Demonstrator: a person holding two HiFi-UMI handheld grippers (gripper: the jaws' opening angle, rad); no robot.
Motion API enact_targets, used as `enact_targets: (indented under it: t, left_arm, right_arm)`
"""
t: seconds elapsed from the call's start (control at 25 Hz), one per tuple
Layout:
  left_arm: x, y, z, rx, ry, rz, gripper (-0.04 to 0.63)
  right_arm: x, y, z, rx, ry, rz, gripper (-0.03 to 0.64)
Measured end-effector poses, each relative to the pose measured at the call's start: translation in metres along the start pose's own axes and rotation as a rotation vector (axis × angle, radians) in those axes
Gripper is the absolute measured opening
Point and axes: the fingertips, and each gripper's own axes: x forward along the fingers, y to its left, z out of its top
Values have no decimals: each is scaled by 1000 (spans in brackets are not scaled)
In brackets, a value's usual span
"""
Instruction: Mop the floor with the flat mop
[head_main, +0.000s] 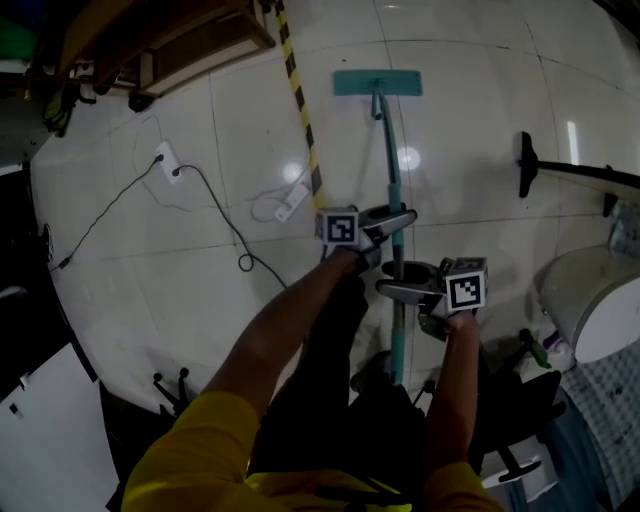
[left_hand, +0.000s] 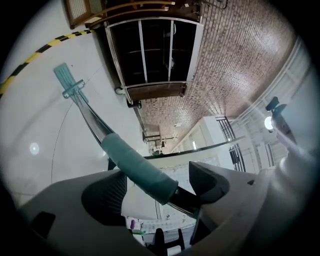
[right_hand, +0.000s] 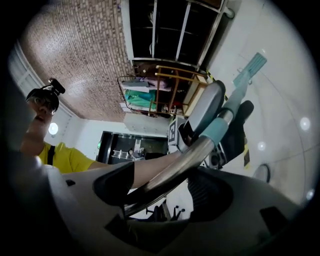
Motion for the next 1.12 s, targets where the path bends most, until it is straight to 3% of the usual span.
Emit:
enact_targets:
  t: [0.16, 0.24, 0.36, 0.48, 0.6, 0.68, 0.92, 1.12]
  left_arm:
    - [13, 25, 76, -97, 26, 30, 380]
    - [19, 38, 105, -25, 64, 40, 380]
    - [19, 40, 116, 3, 107, 52, 379]
    - [12, 21, 99, -20, 116, 52, 377]
    - [5, -22, 38, -78, 111, 1, 377]
    - [-5, -53, -13, -50, 119, -13, 377]
    - [-29, -118, -178, -105, 79, 9, 377]
    - [-44, -128, -303, -183, 112, 67, 377]
  right_arm:
    - [19, -18, 87, 11, -112, 12, 339]
    - [26, -28, 112, 22, -128, -1, 333]
    - [30, -29, 123, 31, -161, -3, 336]
    - [27, -5, 106, 22, -180, 12, 343]
    - [14, 27, 43, 6, -155, -8, 345]
    - [4, 52, -12, -2, -153, -7, 345]
    - [-38, 110, -176, 35, -60, -4, 345]
    - [-68, 119, -285, 145, -76, 19, 347]
